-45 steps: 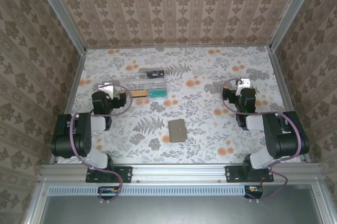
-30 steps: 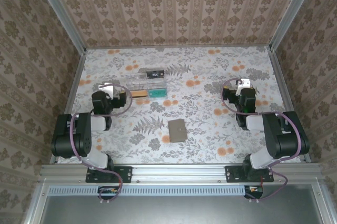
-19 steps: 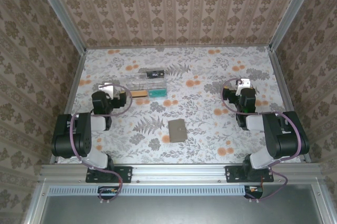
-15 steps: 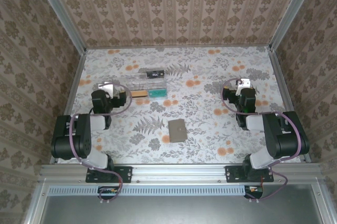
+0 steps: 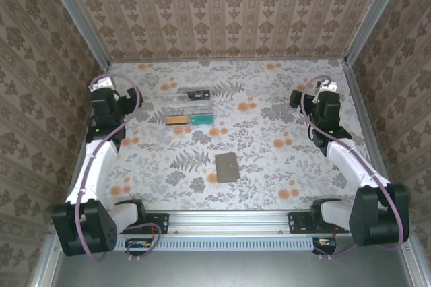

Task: Take the credit cards out of the card holder

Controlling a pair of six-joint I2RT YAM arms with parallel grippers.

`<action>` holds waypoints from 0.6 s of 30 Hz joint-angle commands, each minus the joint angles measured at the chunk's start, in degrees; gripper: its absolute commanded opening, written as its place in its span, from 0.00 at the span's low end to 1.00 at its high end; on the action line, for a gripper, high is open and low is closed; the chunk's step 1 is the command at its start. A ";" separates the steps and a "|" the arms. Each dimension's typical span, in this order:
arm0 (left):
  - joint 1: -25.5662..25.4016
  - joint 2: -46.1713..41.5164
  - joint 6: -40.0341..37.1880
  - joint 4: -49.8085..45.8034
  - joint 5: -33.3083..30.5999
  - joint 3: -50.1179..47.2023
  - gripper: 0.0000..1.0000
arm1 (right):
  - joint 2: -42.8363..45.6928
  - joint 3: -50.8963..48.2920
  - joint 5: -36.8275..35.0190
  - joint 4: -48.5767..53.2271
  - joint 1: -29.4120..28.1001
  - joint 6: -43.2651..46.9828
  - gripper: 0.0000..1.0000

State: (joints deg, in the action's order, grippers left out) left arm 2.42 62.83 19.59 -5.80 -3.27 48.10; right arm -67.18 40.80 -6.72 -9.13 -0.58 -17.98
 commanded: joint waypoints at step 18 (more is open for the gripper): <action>-30.72 -9.82 23.26 -15.61 -5.69 -12.51 1.00 | 1.26 6.28 -6.11 36.30 -36.15 -13.72 0.99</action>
State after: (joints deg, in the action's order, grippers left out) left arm -25.15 53.74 38.59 -18.33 -4.80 36.47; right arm -65.47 45.30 -6.96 19.55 -31.09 -28.80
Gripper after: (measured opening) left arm 0.999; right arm 0.997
